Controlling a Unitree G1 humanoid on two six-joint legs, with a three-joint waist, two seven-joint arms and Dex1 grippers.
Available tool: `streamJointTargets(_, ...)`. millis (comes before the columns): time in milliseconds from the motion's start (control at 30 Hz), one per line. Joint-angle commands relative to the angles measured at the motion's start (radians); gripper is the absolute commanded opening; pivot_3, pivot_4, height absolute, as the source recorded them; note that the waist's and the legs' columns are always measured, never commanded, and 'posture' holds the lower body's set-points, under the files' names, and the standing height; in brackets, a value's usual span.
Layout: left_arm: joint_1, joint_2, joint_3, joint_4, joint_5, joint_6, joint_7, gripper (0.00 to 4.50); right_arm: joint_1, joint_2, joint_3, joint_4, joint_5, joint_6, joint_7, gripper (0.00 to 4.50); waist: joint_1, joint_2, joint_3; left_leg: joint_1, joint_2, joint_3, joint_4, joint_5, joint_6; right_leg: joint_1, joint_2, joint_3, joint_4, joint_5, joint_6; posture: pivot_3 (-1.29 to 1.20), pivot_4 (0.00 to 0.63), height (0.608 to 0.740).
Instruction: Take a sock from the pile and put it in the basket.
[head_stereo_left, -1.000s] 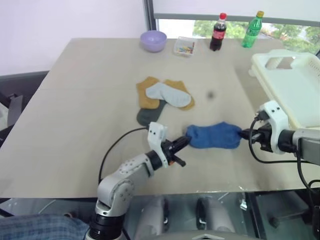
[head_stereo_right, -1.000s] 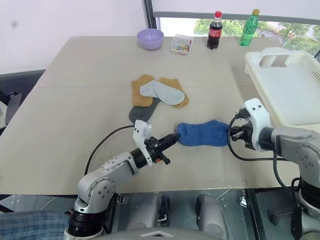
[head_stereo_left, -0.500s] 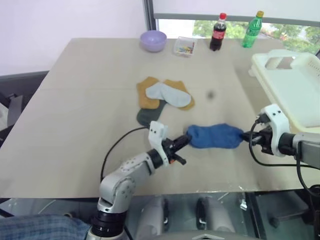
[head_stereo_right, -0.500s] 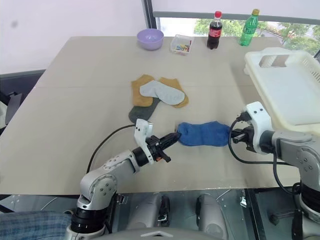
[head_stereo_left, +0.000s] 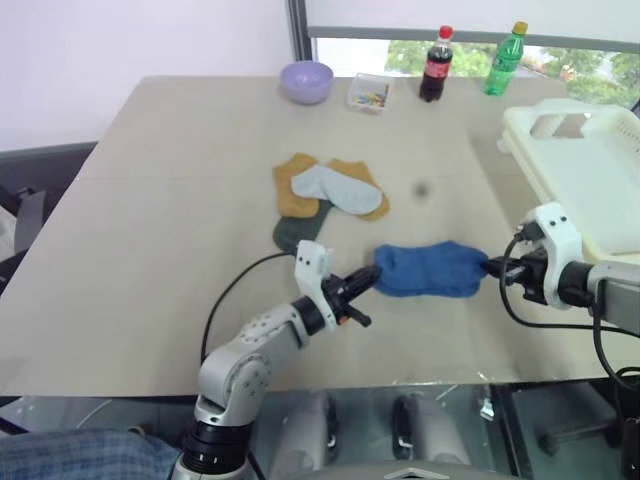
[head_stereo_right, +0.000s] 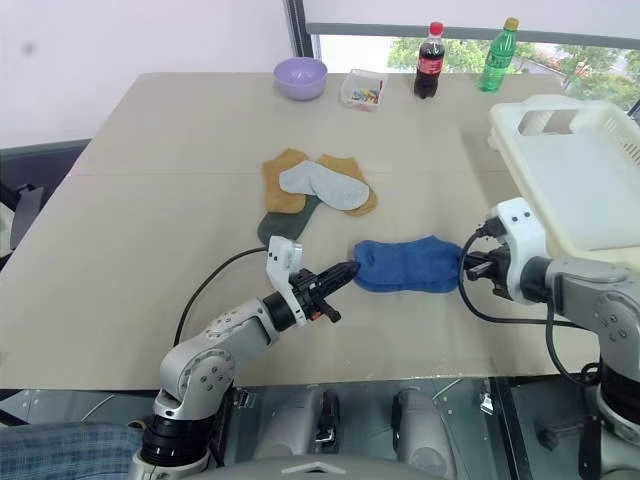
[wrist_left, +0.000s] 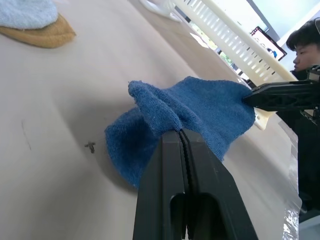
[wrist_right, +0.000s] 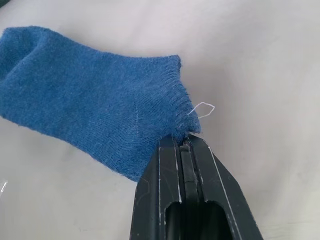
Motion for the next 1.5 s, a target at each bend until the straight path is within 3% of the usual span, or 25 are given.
streamJointTargets(33,0.004,0.005,-0.004,-0.025,-0.013,0.013,-0.002,0.02,0.01,-0.004,-0.006,-0.008,0.0,-0.019,0.0,0.0,0.0,0.0,0.0,0.0,0.0,0.0,0.0,0.0,0.0,0.0,0.0,0.0,0.0,0.0,0.0,0.0,0.15,0.733)
streamJointTargets(200,0.004,0.01,-0.008,-0.026,-0.019,0.028,-0.009,0.02,0.032,-0.013,0.001,-0.002,0.005,-0.028,0.011,0.0,0.0,0.0,0.0,0.0,0.0,0.0,0.0,0.0,0.0,0.0,0.0,0.0,0.0,0.0,0.0,0.0,0.15,0.733)
streamJointTargets(400,0.001,0.009,-0.007,-0.027,-0.022,0.034,-0.01,0.0,0.057,-0.015,0.004,-0.013,-0.012,-0.051,-0.004,2.43,0.0,0.0,0.0,0.0,0.0,0.0,0.0,0.0,0.0,0.0,0.0,0.0,0.0,0.0,0.0,0.0,0.15,0.733)
streamJointTargets(500,0.001,0.006,-0.005,-0.027,-0.022,0.035,-0.007,0.0,0.058,-0.043,0.009,-0.008,-0.042,-0.155,0.007,2.43,0.0,0.0,0.0,0.0,0.0,0.0,0.0,0.0,0.0,0.0,0.0,0.0,0.0,0.0,0.0,0.0,0.15,0.733)
streamJointTargets(733,-0.002,-0.006,-0.002,-0.026,-0.033,0.046,0.003,0.0,0.105,-0.035,0.181,-0.019,-0.181,-0.71,0.176,2.43,-0.001,0.0,0.0,0.0,-0.001,0.0,0.0,0.0,0.0,0.0,0.001,0.0,0.0,0.0,0.001,0.0,0.15,0.733)
streamJointTargets(867,-0.008,-0.007,-0.004,-0.026,-0.036,0.051,0.005,0.0,0.179,-0.018,0.303,0.08,-0.301,-0.932,0.219,2.43,0.002,-0.001,0.0,0.0,0.0,0.0,0.0,0.002,-0.004,0.0,0.001,0.0,0.0,0.0,0.001,0.0,0.15,0.733)
streamJointTargets(967,-0.011,-0.006,-0.006,-0.023,-0.035,0.053,0.003,0.0,0.21,-0.013,0.327,0.194,-0.35,-1.068,0.262,2.43,0.002,-0.001,0.0,0.0,0.0,0.0,0.001,0.002,-0.004,0.001,0.0,0.0,-0.001,0.0,0.001,0.0,0.15,0.733)
streamJointTargets(1267,-0.019,-0.004,-0.007,-0.018,-0.04,0.072,-0.001,0.0,0.165,-0.027,0.358,0.407,-0.372,-1.307,0.474,2.43,0.0,-0.001,0.0,0.002,0.0,0.001,0.001,0.002,-0.004,0.002,0.002,0.0,0.0,0.0,0.0,0.0,0.15,0.733)
streamJointTargets(1500,-0.022,-0.005,-0.005,-0.02,-0.04,0.081,0.001,0.0,0.073,-0.049,0.418,0.509,-0.37,-1.353,0.652,2.43,0.001,-0.001,0.0,0.004,0.0,0.001,0.001,0.002,-0.004,0.003,0.002,0.001,0.0,0.0,0.0,0.0,0.15,0.733)
